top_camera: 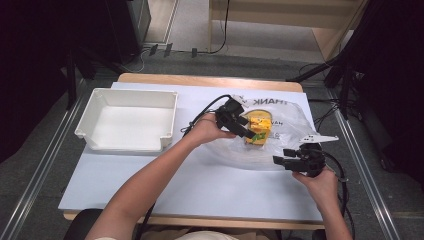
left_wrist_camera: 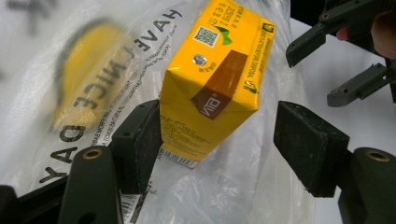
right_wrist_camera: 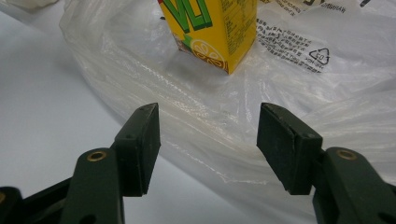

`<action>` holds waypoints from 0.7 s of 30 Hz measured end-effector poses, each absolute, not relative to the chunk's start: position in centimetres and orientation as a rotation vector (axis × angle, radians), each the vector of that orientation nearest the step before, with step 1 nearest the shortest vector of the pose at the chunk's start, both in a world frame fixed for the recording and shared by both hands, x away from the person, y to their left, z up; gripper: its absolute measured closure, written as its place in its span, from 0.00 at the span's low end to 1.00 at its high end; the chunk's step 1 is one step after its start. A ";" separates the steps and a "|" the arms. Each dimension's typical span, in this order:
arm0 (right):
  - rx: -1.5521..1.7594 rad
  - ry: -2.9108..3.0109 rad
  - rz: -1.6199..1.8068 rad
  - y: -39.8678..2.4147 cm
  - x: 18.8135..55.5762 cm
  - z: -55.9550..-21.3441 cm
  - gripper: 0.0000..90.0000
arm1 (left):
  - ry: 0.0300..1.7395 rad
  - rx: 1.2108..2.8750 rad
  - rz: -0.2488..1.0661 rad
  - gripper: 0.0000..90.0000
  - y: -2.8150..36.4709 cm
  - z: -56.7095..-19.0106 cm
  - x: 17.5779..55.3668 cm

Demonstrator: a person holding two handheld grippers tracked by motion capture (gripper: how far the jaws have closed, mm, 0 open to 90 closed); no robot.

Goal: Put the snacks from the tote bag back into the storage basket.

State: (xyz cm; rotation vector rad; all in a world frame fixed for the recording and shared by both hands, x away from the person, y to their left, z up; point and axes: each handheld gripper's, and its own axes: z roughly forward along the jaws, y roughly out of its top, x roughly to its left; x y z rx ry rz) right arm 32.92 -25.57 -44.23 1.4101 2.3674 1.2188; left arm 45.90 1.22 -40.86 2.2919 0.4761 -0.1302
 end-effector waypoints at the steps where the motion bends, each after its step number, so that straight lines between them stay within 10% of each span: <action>1: 1.410 2.369 1.216 -25.6 32.9 -44.2 0.45 | 0.470 2.292 -0.129 0.36 1.1 -41.0 46.0; 21: 1.428 2.368 1.217 -25.7 33.2 -44.6 0.45 | 0.463 2.278 -0.088 0.38 -1.0 -42.3 46.7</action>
